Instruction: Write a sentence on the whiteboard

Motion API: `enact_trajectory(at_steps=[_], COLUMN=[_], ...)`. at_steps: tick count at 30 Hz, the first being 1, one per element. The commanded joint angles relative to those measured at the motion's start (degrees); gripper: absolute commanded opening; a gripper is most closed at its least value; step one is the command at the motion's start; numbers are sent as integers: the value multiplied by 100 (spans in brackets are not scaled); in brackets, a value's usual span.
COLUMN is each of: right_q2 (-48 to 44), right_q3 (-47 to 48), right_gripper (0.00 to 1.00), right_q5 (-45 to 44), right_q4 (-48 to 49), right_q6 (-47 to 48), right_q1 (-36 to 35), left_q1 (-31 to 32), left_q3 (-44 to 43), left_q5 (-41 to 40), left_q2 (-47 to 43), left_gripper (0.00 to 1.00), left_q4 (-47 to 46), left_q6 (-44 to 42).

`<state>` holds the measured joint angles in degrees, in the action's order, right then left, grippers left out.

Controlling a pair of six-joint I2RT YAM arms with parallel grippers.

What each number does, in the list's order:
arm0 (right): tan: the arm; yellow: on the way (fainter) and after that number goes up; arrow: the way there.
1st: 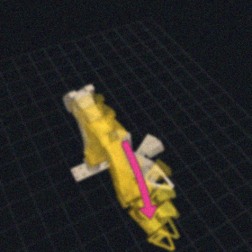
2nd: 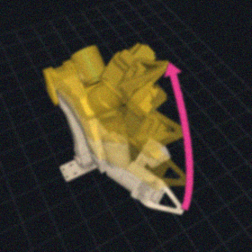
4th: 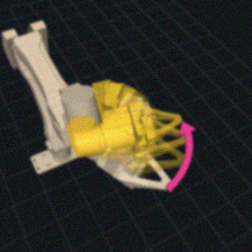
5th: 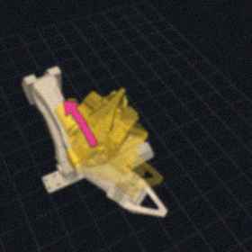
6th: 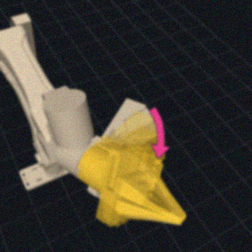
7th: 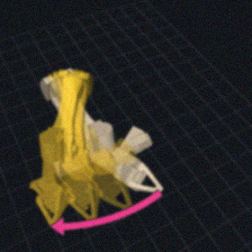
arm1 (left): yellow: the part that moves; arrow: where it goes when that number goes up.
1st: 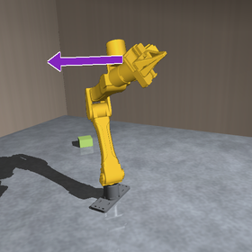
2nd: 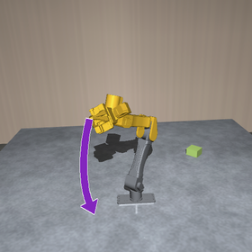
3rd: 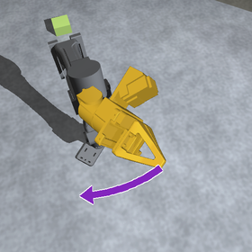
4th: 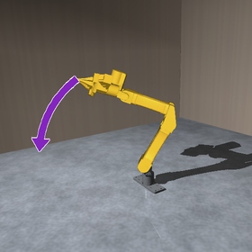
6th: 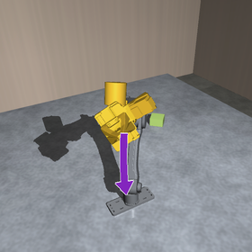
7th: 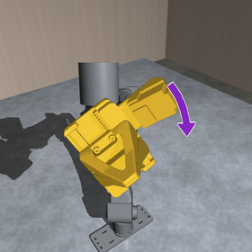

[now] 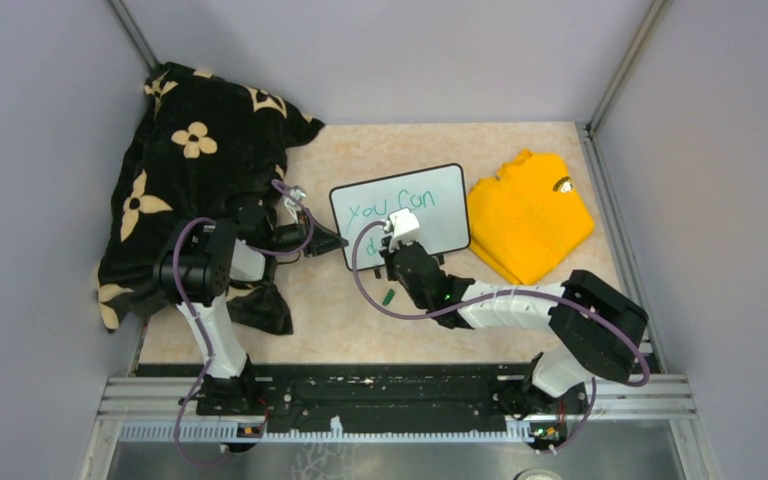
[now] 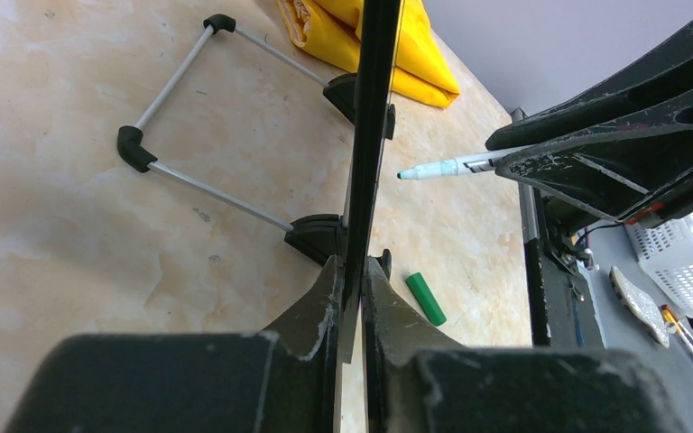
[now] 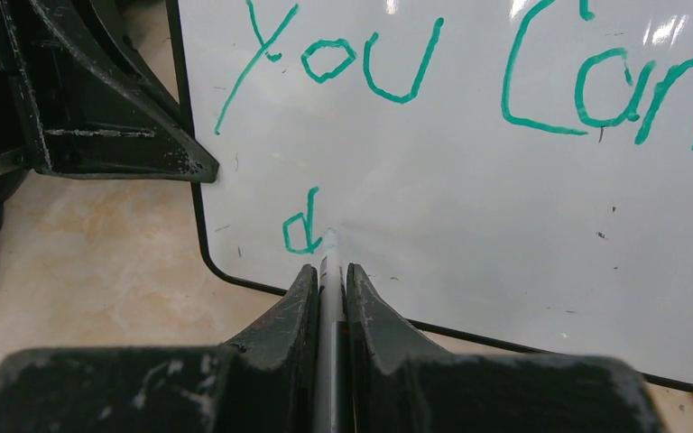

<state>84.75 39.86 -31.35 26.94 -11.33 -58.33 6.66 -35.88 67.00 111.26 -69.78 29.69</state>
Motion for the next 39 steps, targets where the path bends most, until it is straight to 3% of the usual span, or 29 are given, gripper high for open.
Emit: enact_trajectory(at_steps=[1,23,39], right_q2=[-149,299,402], right_q3=[103,478,172], right_gripper=[0,0,0], right_q5=[-53,7,12], right_q4=[214,329,226], right_q6=[88,131,-65], right_q1=[32,36,41], left_q1=[108,117,117], left_q3=[-7,-17,-30], left_q5=[-47,-38,-38], left_q2=[45,49,63], left_gripper=[0,0,0], left_q4=[456,507,564], left_q6=[-130,-161,-183])
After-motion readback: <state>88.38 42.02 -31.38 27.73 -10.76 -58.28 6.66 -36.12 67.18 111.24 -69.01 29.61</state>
